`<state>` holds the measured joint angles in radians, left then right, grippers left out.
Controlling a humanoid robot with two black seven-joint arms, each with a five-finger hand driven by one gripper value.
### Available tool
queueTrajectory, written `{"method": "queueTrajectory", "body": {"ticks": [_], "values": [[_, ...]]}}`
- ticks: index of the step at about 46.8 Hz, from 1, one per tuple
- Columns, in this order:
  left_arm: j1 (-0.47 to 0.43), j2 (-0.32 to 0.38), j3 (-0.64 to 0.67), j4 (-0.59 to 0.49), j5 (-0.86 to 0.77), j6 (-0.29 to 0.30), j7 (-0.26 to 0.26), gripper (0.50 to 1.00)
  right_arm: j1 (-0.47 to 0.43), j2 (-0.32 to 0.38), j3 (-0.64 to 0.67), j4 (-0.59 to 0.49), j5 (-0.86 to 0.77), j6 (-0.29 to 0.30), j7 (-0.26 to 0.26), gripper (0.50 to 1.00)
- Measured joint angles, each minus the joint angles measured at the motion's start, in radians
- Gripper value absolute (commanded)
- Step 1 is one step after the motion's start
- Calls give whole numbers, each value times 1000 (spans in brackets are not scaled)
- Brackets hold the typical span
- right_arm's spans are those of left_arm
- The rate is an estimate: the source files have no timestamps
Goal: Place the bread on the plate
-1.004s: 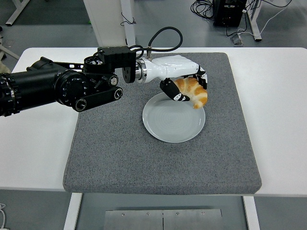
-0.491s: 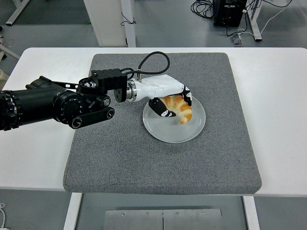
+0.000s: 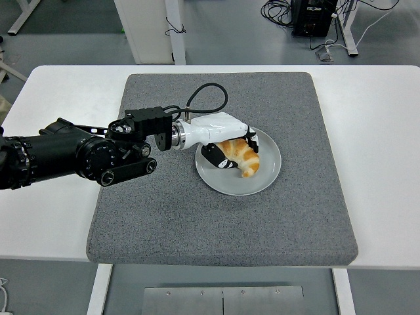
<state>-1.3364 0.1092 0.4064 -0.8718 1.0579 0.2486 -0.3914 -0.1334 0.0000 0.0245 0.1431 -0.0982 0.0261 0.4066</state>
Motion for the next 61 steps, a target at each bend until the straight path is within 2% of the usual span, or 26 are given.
{"method": "queueTrajectory", "body": {"ticks": [10,11,12,13,14,15,16,17,43,50,61], "values": [[6,1,-1,2,-6,0,3,500,0,0,0,1,0,0,0,1000],[6,1,-2,2,-12,-1,4,600,0,0,0,1,0,0,0,1000],[6,1,-3,2,-15,-2,5,794,0,0,0,0,0,0,0,1000],[6,1,-4,2,-19,-5,7,856,0,0,0,0,0,0,0,1000],[6,1,-6,2,-23,-8,9,863,0,0,0,0,0,0,0,1000],[6,1,-7,2,-25,-10,10,891,0,0,0,0,0,0,0,1000],[6,1,-8,2,-28,-11,11,956,0,0,0,0,0,0,0,1000],[6,2,-8,2,-31,-12,11,978,0,0,0,0,0,0,0,1000],[-14,25,-13,-26,-37,-14,5,978,0,0,0,0,0,0,0,1000],[-17,49,-70,-27,-70,-18,-1,978,0,0,0,0,0,0,0,1000],[-58,94,-165,-27,-271,-110,-2,978,0,0,0,0,0,0,0,1000]]}}
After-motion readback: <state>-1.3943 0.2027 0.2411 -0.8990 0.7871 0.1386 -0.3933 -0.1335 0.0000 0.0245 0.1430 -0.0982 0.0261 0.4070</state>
